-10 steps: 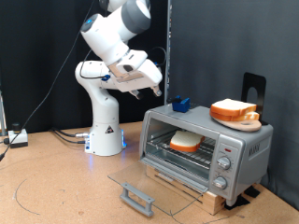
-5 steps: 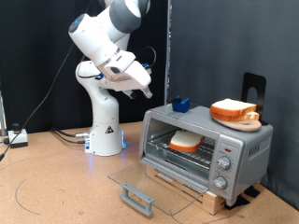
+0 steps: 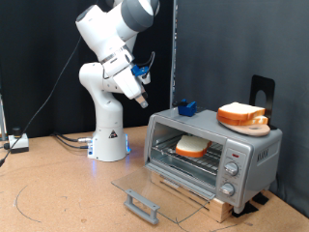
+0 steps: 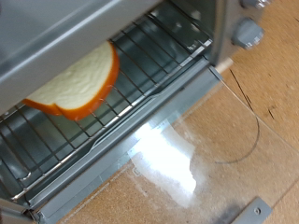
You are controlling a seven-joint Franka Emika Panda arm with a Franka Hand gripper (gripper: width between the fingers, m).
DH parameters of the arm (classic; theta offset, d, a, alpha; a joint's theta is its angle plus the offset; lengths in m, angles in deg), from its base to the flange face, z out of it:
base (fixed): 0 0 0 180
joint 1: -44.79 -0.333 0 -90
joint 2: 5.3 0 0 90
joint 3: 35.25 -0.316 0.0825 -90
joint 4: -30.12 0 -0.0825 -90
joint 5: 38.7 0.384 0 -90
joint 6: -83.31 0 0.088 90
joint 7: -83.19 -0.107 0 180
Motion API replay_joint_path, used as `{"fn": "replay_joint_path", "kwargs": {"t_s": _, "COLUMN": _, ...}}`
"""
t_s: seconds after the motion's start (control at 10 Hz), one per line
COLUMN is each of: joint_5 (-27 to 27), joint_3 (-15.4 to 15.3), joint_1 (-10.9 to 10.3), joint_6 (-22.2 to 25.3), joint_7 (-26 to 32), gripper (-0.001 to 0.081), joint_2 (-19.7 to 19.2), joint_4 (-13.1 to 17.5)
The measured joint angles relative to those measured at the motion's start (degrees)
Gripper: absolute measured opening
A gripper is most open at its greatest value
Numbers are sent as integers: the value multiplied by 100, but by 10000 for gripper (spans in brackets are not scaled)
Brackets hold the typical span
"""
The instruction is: Make a piece of toast with the oven
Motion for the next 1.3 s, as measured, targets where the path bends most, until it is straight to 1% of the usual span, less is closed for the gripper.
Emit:
{"fn": "replay_joint_path", "kwargs": {"t_s": 0.1, "joint_5": 4, "joint_3": -1, "joint_1": 17, "joint_6": 84, "joint_7": -404, "gripper": 808, "joint_2": 14, "joint_4": -4}}
{"fn": "replay_joint_path", "kwargs": {"t_s": 0.2, "joint_5": 0, "joint_3": -24, "joint_1": 50, "joint_6": 210, "joint_7": -1155, "gripper": 808, "joint_2": 66, "joint_4": -3}}
{"fn": "replay_joint_path", "kwargs": {"t_s": 0.4, "joint_5": -84, "joint_3": -75, "joint_1": 159, "joint_6": 291, "joint_7": -2669, "gripper": 808, "joint_2": 232, "joint_4": -3}}
{"fn": "replay_joint_path", "kwargs": {"t_s": 0.5, "joint_5": -219, "joint_3": -151, "joint_1": 266, "joint_6": 290, "joint_7": -3357, "gripper": 808, "joint_2": 318, "joint_4": -3}}
{"fn": "replay_joint_path", "kwargs": {"t_s": 0.6, "joint_5": -301, "joint_3": -317, "joint_1": 416, "joint_6": 288, "joint_7": -3929, "gripper": 808, "joint_2": 437, "joint_4": -3}}
{"fn": "replay_joint_path", "kwargs": {"t_s": 0.7, "joint_5": -273, "joint_3": -292, "joint_1": 404, "joint_6": 364, "joint_7": -3681, "gripper": 808, "joint_2": 420, "joint_4": -3}}
{"fn": "replay_joint_path", "kwargs": {"t_s": 0.8, "joint_5": -274, "joint_3": -238, "joint_1": 411, "joint_6": 567, "joint_7": -3630, "gripper": 808, "joint_2": 339, "joint_4": 15}}
{"fn": "replay_joint_path", "kwargs": {"t_s": 0.9, "joint_5": -367, "joint_3": -217, "joint_1": 472, "joint_6": 716, "joint_7": -3718, "gripper": 808, "joint_2": 140, "joint_4": 79}}
{"fn": "replay_joint_path", "kwargs": {"t_s": 1.1, "joint_5": -702, "joint_3": -218, "joint_1": 752, "joint_6": 1237, "joint_7": -4342, "gripper": 808, "joint_2": -535, "joint_4": 417}}
{"fn": "replay_joint_path", "kwargs": {"t_s": 1.3, "joint_5": -848, "joint_3": -219, "joint_1": 1019, "joint_6": 1290, "joint_7": -4790, "gripper": 808, "joint_2": -1151, "joint_4": 675}}
